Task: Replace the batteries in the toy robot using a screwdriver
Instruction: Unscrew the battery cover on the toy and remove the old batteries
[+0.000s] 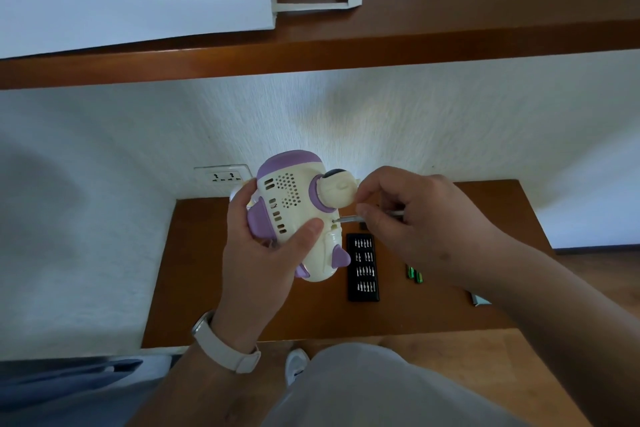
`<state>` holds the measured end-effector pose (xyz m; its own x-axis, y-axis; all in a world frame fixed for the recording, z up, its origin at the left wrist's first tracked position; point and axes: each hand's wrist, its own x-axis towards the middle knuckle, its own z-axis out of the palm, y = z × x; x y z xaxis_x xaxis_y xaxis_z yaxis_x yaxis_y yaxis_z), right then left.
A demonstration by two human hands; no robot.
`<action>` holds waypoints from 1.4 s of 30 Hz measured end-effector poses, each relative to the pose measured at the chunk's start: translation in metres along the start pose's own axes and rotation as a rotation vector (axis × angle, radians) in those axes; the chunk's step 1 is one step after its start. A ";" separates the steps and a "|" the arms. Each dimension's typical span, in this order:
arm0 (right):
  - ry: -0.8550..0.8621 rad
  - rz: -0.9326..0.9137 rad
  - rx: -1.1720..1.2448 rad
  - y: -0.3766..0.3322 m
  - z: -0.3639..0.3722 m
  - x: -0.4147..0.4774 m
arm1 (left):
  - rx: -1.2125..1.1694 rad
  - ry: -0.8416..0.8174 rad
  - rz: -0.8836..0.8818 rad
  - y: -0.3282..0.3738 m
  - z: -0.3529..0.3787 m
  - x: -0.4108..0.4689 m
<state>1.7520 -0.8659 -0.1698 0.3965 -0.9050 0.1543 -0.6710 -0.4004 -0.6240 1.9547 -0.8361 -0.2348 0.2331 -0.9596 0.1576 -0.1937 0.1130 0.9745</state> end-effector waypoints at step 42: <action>-0.043 0.017 0.001 -0.003 0.005 0.004 | -0.006 -0.044 -0.016 -0.006 -0.009 0.007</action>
<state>1.7582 -0.8672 -0.1710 0.4117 -0.9046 0.1108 -0.6773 -0.3850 -0.6269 1.9664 -0.8411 -0.2385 0.1936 -0.9718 0.1349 -0.1843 0.0990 0.9779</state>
